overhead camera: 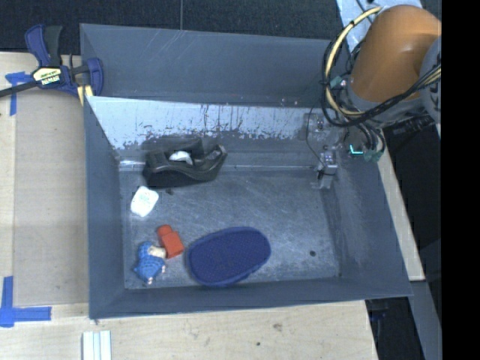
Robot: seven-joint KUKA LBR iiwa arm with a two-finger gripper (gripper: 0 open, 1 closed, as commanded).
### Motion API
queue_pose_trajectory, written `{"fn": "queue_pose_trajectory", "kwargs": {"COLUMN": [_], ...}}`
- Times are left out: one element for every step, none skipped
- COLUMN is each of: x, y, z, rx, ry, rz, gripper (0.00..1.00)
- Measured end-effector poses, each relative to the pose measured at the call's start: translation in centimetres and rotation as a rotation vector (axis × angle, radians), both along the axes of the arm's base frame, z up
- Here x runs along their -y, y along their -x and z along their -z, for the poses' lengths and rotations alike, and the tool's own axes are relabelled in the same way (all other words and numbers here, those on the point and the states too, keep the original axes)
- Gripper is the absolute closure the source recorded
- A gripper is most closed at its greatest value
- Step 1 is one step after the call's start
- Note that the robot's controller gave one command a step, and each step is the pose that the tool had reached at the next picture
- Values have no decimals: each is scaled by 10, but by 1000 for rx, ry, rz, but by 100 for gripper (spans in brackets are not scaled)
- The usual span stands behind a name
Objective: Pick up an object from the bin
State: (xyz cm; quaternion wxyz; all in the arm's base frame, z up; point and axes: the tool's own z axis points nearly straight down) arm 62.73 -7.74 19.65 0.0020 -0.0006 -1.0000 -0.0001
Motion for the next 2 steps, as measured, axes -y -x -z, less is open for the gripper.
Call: {"fn": "queue_pose_trajectory", "kwargs": {"x": [-112,-120], "y": [27,121], "z": [102,124], "rx": [-1,7], "ry": [-4,0], "rz": [-118,-216], "gripper": [0,0]}}
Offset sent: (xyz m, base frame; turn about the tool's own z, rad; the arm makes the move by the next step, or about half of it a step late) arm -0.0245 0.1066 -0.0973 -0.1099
